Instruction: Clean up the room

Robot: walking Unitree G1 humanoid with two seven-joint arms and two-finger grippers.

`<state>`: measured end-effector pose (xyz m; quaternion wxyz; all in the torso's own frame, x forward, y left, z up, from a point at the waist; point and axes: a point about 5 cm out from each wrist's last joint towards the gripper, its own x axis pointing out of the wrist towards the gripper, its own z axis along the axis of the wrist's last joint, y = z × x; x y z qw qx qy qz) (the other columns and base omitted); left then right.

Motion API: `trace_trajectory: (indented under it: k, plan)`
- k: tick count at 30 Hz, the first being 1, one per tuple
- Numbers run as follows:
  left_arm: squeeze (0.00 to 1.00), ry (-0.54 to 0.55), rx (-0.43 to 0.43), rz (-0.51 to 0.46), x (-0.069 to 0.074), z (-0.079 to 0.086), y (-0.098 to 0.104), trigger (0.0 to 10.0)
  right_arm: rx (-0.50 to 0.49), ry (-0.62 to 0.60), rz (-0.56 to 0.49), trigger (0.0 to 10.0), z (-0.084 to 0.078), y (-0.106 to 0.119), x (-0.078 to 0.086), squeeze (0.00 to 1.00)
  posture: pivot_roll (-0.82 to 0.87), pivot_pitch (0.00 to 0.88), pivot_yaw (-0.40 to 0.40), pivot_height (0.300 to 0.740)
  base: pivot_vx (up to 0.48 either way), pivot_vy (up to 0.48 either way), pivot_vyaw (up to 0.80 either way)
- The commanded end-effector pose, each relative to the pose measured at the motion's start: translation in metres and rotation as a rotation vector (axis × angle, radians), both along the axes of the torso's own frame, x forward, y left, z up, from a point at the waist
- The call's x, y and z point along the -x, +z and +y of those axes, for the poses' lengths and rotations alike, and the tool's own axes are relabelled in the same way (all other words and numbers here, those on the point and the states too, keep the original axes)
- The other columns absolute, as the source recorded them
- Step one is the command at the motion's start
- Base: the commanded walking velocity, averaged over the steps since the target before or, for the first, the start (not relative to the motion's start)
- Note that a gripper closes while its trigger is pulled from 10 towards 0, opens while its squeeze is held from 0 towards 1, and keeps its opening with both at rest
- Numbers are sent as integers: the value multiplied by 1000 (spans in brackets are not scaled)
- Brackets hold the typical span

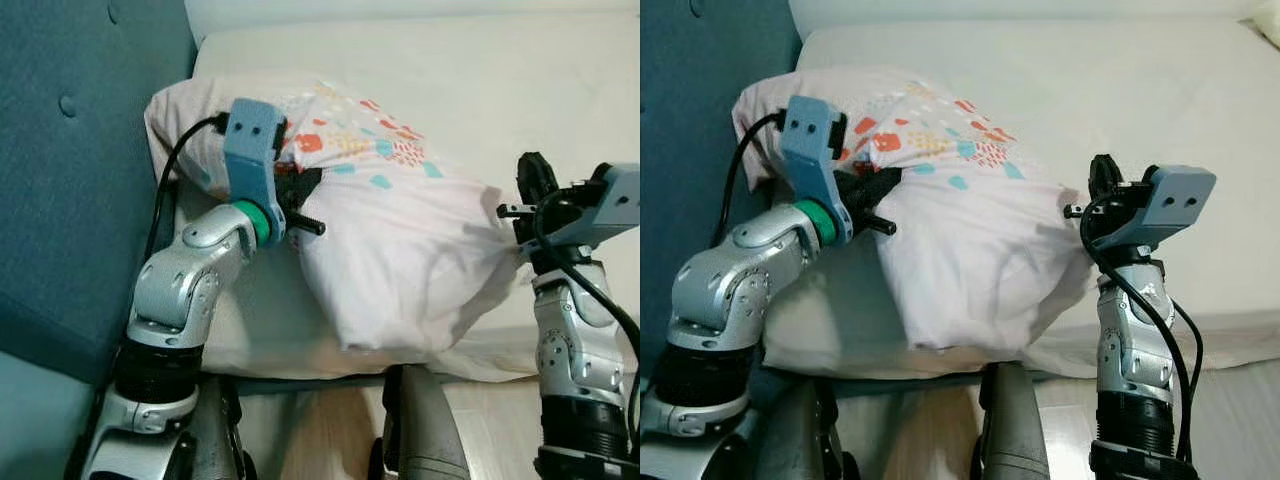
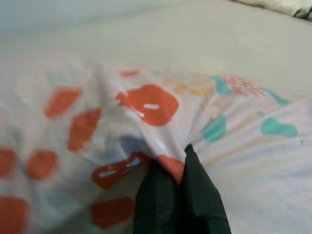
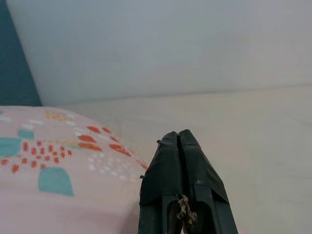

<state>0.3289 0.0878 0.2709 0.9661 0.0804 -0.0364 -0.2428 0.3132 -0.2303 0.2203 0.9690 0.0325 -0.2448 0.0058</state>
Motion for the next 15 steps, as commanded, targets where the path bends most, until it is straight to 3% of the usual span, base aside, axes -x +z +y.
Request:
trace_trajectory:
  k: [1, 7, 9, 11, 15]
  plan:
    - [0, 18, -51, -111, 0, -1, 14, 0, -3, -9, -1, 10000, -2, -2, 1, 0, 30, 137, 76, 611, 0, 0, 0]
    - [0, 131, -169, -207, -11, 11, 24, 0, -2, -18, -2, 10000, -4, -3, 1, 0, 31, 138, 73, 631, 0, 0, 0]
    - [0, 198, -265, -279, -18, 21, 29, 0, 2, -23, 1, 10000, -4, -3, 1, 0, 33, 139, 74, 641, 0, 0, 0]
    - [0, 198, -265, -279, -18, 21, 29, 0, 2, -23, 1, 10000, -4, -3, 1, 0, 33, 139, 74, 641, 0, 0, 0]
    - [0, 272, -406, -373, -26, 32, 34, 0, 4, -35, 5, 10000, -5, -4, -1, 0, 32, 139, 74, 656, 0, 0, 0]
